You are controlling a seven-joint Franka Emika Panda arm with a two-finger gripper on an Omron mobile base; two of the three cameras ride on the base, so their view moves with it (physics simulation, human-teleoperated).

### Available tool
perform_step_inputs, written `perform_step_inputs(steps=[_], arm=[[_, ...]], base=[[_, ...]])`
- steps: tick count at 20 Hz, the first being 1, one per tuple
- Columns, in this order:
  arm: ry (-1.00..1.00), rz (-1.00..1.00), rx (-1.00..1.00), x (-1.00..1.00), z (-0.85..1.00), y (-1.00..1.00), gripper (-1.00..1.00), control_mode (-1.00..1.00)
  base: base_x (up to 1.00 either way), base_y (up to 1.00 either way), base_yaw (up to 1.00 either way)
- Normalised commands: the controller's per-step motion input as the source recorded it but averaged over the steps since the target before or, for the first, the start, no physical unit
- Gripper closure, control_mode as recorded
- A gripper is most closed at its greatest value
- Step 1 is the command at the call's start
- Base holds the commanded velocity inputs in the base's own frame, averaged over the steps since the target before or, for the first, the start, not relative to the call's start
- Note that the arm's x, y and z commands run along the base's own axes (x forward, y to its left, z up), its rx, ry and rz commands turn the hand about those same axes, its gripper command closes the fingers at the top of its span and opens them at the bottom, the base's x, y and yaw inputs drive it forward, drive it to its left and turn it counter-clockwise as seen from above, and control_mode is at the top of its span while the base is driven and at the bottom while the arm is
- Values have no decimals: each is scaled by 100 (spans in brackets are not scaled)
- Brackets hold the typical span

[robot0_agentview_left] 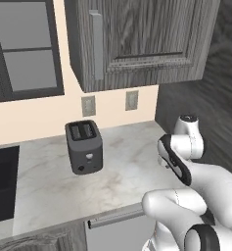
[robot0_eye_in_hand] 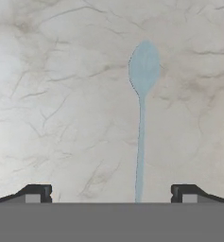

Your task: Take the fork and place it on the left side of the plate. Then take the spoon and place it on the right side of the plate. Make sure they're directly next to the plate.

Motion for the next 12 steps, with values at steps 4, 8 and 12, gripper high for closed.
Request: perform_step_inputs(steps=[4,8,12], arm=[[-3,-8,0,-15,-30,-2,-100,-100],[-5,-9,0,-5,-23,-3,-100,-100],[-8,-7,0,-3,-20,-1,-100,-100]], base=[[0,0,0],[0,0,0],[0,0,0]])
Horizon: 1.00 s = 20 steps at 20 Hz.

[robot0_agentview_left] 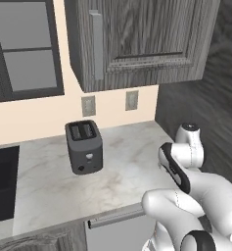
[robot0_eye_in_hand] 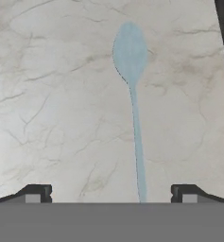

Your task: Take the fork and place it on the left side of the plate. Then take the spoon and place it on the right side of the plate. Make sure they're directly next to the plate.

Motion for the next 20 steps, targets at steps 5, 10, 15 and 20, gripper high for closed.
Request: perform_step_inputs(steps=[5,10,15,20], arm=[[-5,-2,0,9,-13,-2,-100,-100],[0,0,0,15,-9,-4,-100,-100],[0,0,0,1,-22,-1,-100,-100],[0,0,0,1,-28,6,-100,-100]], base=[[0,0,0],[0,0,0],[0,0,0],[0,0,0]])
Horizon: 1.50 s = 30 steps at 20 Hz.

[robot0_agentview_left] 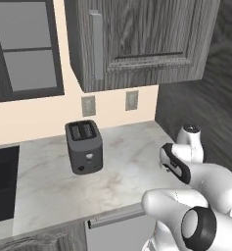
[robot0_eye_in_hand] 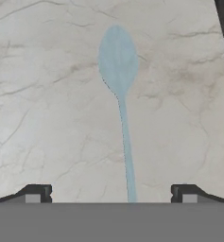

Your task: Take the fork and place it on the left side of the plate. Then take the spoon and place it on the right side of the plate. Make sure they're directly next to the plate.

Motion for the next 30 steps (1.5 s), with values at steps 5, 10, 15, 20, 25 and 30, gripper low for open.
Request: perform_step_inputs(steps=[5,10,15,20,25,30], arm=[[0,0,0,9,-21,0,-100,-100],[0,0,0,6,-21,1,-100,-100],[0,0,0,7,-24,3,-100,-100],[0,0,0,12,-17,3,-100,-100],[0,0,0,13,-13,2,-100,-100],[0,0,0,12,-16,0,-100,-100]], base=[[0,0,0],[0,0,0],[0,0,0],[0,0,0],[0,0,0],[0,0,0]])
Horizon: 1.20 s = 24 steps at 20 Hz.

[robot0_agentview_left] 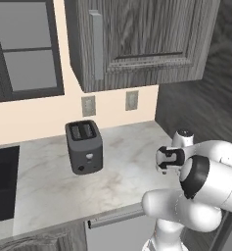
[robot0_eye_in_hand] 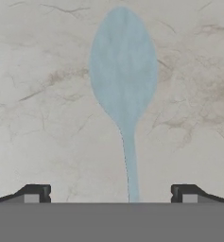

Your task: Take the fork and place it on the left side of the plate. Then take the spoon and place it on the right side of the plate. Make sure they're directly next to the plate.

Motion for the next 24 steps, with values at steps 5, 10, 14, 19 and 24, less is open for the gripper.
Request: perform_step_inputs(steps=[5,10,14,19,24], arm=[[0,0,0,12,-15,0,-100,-100],[0,0,0,8,-13,0,-100,-100],[-1,0,0,0,-25,0,100,-100],[0,0,0,-2,-37,6,100,-100],[-1,0,0,0,-49,13,100,-100]], base=[[0,0,0],[0,0,0],[0,0,0],[0,0,0],[0,0,0]])
